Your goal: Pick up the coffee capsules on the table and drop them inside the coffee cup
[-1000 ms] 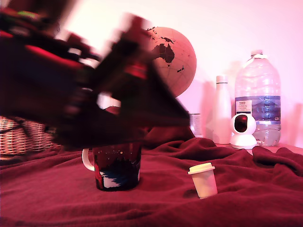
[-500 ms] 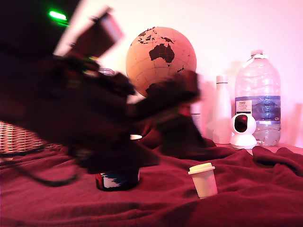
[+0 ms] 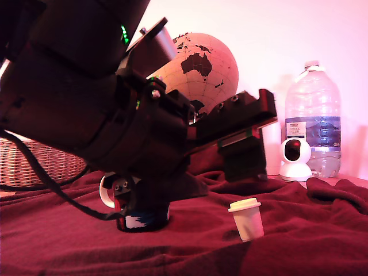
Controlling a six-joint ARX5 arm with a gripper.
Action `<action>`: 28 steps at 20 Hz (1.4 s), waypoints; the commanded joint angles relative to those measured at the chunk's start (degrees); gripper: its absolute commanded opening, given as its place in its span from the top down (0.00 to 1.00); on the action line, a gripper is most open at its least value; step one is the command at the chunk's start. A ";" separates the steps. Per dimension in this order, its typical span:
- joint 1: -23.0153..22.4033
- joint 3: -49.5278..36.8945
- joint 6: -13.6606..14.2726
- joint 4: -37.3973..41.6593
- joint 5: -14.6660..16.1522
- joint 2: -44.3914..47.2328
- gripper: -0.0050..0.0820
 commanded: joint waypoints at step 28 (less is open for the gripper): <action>2.62 12.31 -6.71 -12.83 0.44 7.08 0.21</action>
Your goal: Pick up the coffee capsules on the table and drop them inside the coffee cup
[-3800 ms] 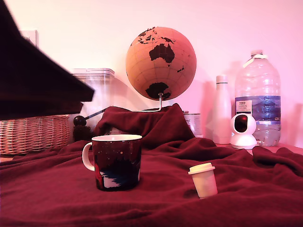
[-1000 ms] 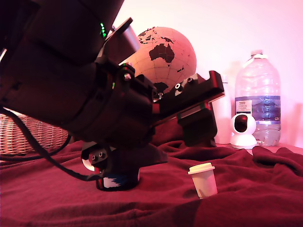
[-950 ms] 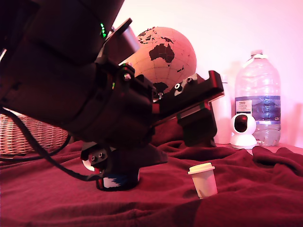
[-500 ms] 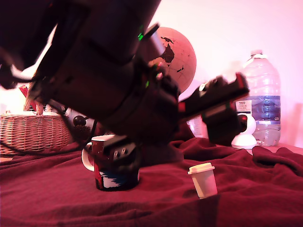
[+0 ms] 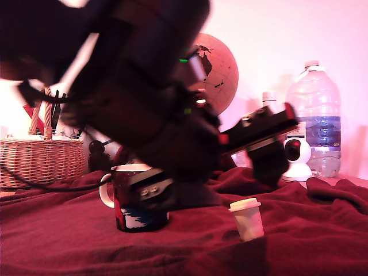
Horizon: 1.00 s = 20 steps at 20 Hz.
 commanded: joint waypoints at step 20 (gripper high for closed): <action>5.20 7.78 -3.06 -12.17 11.63 5.97 0.24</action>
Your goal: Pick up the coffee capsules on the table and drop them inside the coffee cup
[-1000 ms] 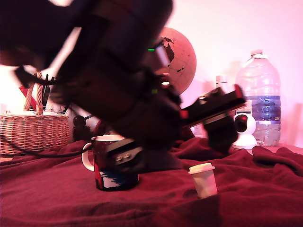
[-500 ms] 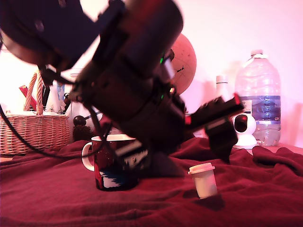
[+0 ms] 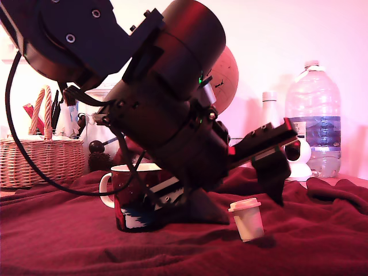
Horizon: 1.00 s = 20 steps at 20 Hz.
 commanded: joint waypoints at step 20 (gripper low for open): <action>0.50 0.79 -0.96 -1.97 1.75 1.99 0.66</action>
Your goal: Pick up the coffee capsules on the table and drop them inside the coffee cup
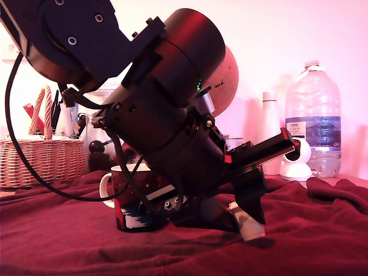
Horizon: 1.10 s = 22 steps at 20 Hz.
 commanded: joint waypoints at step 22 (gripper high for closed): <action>-0.07 0.46 26.95 -0.90 7.52 -8.22 0.66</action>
